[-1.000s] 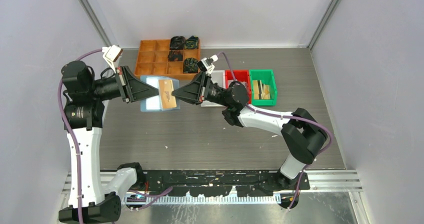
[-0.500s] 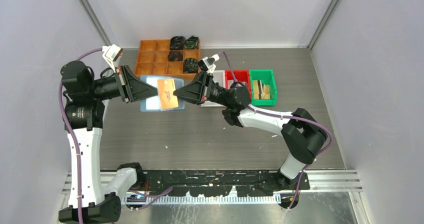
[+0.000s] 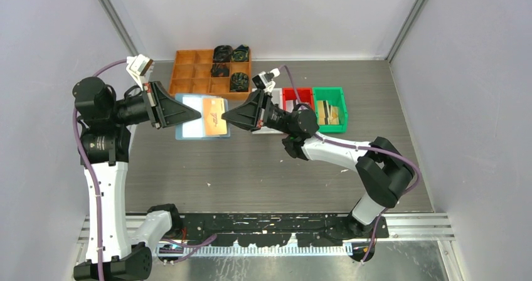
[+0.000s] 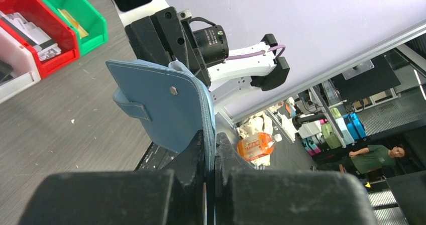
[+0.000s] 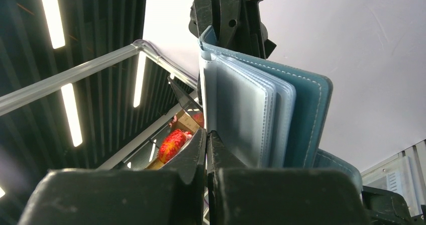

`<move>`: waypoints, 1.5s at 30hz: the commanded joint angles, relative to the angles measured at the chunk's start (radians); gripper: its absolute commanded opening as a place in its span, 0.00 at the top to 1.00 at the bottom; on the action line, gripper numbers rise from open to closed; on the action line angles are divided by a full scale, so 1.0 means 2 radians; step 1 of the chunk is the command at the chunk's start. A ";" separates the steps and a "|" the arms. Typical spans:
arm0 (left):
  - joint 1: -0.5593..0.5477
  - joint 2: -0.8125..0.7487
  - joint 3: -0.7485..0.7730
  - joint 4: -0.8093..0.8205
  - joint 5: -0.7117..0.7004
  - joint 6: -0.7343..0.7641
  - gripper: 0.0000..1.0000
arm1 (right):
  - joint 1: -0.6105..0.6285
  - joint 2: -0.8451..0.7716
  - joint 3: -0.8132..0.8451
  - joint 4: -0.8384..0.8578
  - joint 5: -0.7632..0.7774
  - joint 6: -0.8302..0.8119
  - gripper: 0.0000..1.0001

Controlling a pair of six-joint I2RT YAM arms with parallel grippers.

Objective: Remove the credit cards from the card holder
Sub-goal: Remove the credit card from the card holder, then place the credit card in the storage box.

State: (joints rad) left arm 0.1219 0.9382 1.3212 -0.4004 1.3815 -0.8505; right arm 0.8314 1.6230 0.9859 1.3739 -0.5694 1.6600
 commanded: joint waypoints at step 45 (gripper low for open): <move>0.001 -0.002 0.096 -0.161 -0.085 0.301 1.00 | -0.278 -0.204 0.175 -1.053 0.150 -0.575 0.99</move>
State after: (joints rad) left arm 0.1219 0.9615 1.4605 -0.5140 1.3304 -0.5373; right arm 0.3134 1.2152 1.1896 -0.2394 -0.5777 0.8391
